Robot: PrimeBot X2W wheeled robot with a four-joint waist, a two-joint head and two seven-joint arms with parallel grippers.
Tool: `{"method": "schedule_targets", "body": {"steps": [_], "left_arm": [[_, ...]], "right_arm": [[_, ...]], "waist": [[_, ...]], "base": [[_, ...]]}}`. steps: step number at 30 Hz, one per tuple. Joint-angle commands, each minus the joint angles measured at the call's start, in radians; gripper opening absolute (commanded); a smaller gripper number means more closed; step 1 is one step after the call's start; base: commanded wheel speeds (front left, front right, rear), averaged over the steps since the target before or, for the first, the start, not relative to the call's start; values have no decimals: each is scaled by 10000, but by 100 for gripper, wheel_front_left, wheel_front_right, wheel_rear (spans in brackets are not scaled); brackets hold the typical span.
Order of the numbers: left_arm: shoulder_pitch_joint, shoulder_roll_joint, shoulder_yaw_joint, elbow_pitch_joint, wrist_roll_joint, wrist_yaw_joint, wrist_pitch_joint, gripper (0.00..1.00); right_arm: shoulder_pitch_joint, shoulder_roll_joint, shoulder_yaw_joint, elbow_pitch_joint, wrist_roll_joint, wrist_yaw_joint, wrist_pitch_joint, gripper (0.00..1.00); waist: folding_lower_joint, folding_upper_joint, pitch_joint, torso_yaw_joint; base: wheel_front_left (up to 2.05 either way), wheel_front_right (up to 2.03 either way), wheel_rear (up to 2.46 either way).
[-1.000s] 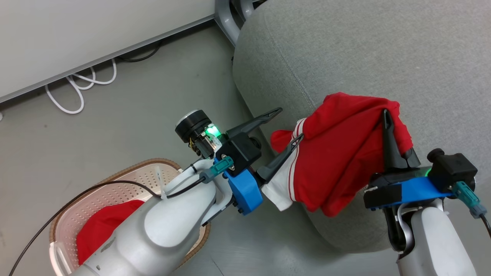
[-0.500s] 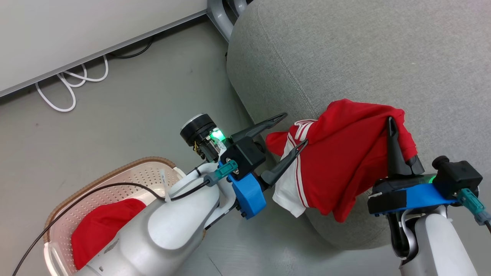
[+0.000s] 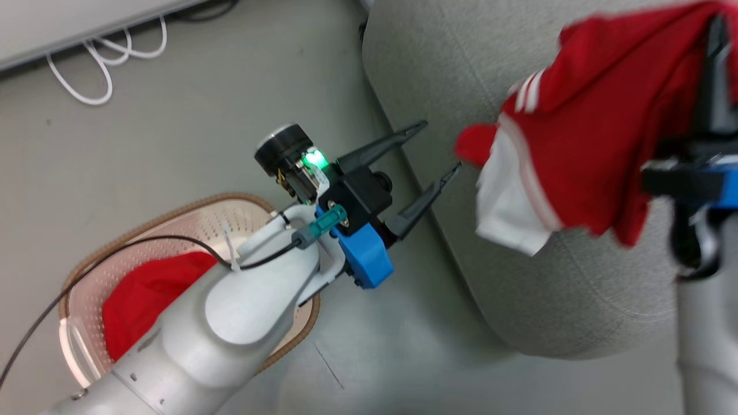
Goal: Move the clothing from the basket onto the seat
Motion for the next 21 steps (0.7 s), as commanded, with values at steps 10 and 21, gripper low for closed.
{"method": "schedule_targets", "body": {"steps": [10, 21], "left_arm": [[-1261, 621, 343, -323, 466, 79, -14, 100], [-2016, 1081, 436, -828, 710, 129, 114, 100]], "right_arm": [[-3389, -2102, -2374, -768, 489, -3, -4, 0], [-4692, -3823, -4110, 489, 600, -3, -4, 0]], "waist": [[0, 0, 2922, 582], [0, 0, 4311, 721]], "base": [[0, 0, 0], [0, 0, 0]]}}
